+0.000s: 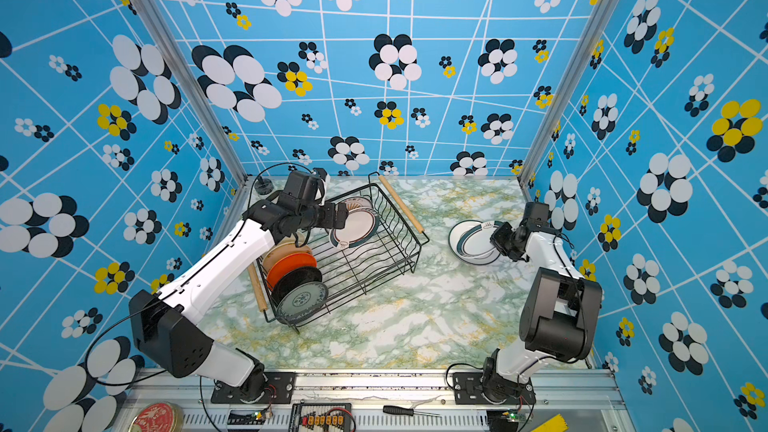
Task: Unload the plates from the dish rack
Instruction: 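Lower the red-rimmed plate flat onto the plate stack with the right gripper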
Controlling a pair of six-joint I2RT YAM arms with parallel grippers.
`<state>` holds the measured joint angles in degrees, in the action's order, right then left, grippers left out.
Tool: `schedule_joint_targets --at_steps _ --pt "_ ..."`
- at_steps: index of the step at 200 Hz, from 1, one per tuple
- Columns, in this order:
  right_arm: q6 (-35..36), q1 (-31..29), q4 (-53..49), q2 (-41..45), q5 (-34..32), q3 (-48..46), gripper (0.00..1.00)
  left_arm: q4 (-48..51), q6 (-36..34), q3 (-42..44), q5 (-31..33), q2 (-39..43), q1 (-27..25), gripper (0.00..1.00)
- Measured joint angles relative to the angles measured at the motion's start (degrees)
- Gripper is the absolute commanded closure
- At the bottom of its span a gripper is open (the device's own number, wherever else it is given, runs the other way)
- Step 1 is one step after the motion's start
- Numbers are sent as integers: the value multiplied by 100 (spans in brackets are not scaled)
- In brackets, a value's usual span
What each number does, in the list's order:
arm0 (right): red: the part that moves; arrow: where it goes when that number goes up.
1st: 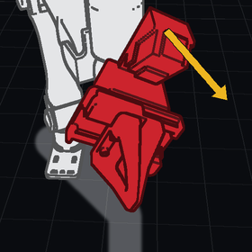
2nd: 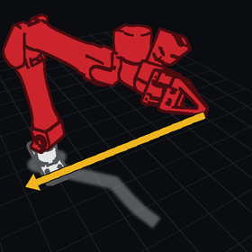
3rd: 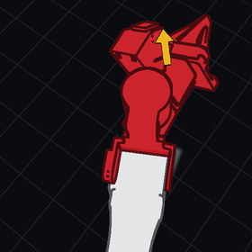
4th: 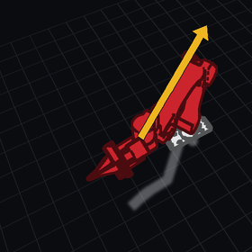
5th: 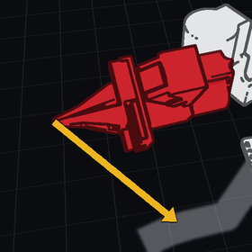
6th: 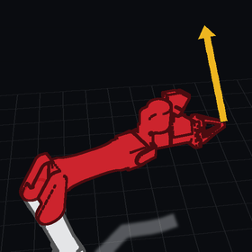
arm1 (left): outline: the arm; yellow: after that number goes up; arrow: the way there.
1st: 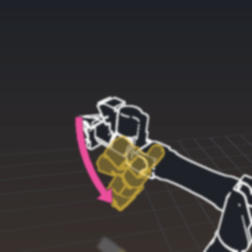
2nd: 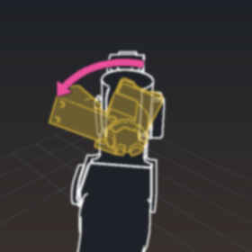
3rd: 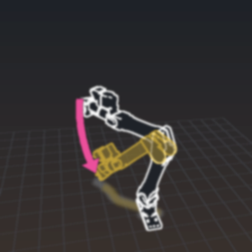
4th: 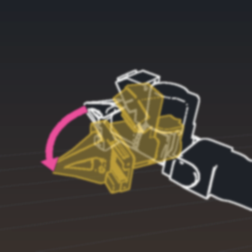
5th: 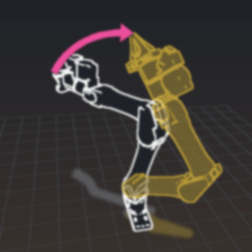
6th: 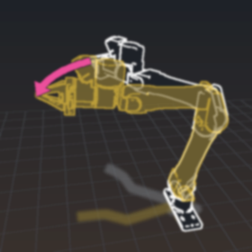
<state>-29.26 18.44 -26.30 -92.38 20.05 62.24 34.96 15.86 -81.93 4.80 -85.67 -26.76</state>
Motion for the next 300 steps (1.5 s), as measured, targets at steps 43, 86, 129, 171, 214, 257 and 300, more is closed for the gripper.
schedule_joint_targets --at_steps 43,86,129,171,214,257,300 --pt "15 85 -4 -136 13 -17 74 -42 66 125 409 452 9 1" --pt "13 87 -7 -264 48 -17 69 90 136 120 581 479 13 1" --pt "11 87 -31 -420 74 -17 60 240 365 120 654 479 74 1" --pt "17 87 -90 -444 81 -15 51 393 470 120 533 479 168 1" --pt "63 87 -315 -476 -17 50 48 455 468 120 256 459 168 1" --pt "151 87 -459 -507 -144 125 47 557 468 114 109 313 168 1" --pt "201 72 -575 -640 -214 280 45 579 446 114 -55 267 166 1"
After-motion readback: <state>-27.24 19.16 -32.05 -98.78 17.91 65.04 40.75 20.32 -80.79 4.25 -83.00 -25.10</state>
